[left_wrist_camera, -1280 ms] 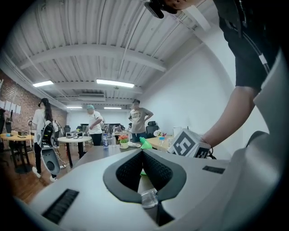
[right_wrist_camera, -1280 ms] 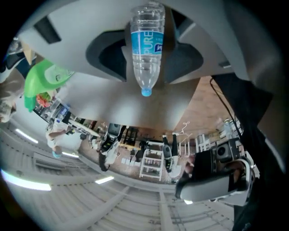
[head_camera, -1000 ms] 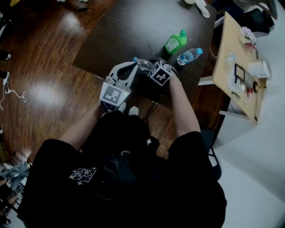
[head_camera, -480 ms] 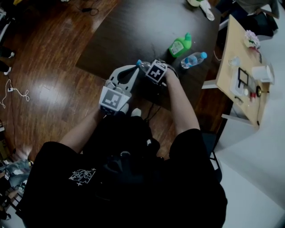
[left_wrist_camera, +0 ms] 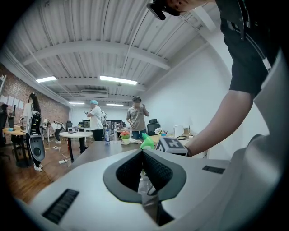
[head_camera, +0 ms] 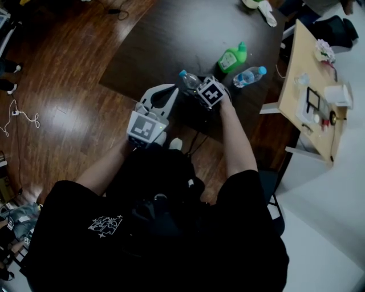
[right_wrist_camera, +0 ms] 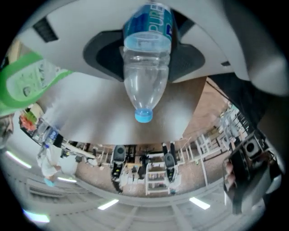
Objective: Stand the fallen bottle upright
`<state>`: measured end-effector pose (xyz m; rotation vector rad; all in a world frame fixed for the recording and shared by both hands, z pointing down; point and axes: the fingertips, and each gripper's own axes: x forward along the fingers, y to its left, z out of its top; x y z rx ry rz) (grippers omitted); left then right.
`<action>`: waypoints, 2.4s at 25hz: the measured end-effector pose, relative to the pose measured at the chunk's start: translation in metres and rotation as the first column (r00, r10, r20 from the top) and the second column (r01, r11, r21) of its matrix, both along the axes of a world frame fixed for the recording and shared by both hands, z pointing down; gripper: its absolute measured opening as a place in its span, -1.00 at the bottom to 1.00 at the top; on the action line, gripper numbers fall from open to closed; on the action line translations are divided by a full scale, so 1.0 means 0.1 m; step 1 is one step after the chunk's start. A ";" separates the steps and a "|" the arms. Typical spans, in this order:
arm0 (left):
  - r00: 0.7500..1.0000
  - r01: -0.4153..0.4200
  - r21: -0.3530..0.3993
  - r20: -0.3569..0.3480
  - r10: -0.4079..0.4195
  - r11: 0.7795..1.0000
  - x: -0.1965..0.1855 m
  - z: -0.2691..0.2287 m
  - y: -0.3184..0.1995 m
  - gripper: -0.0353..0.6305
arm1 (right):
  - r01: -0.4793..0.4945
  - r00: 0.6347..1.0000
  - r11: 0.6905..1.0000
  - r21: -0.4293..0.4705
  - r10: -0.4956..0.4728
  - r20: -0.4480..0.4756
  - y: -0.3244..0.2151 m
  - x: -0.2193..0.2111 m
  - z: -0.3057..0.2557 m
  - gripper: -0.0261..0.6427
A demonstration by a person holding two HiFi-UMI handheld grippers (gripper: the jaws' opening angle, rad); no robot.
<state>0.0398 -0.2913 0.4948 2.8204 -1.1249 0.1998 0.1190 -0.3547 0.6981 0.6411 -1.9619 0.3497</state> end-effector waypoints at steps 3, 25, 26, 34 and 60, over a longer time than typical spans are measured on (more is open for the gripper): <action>1.000 -0.001 -0.003 -0.004 0.001 1.000 0.01 -0.04 0.01 -0.92 | -0.160 0.960 0.985 0.058 0.142 0.242 -0.03 0.08 -0.32 0.06; 0.999 -0.018 0.052 -0.031 0.020 0.998 0.19 0.11 0.21 -0.92 | -0.722 0.632 0.491 0.488 0.182 0.753 0.03 0.53 -1.07 0.09; 0.999 -0.023 0.054 -0.031 0.025 0.998 0.21 0.11 0.23 -0.92 | -0.723 0.634 0.488 0.489 0.186 0.751 0.06 0.54 -1.05 0.09; 0.998 -0.022 0.068 -0.051 0.025 0.997 0.22 0.09 0.27 -0.92 | -0.718 0.644 0.479 0.505 0.181 0.744 0.24 0.51 -1.03 0.12; 0.995 -0.050 0.024 -0.086 0.051 0.998 0.32 -0.56 0.29 -0.92 | -0.708 0.665 0.511 0.487 0.252 0.703 1.35 0.69 -2.24 -0.80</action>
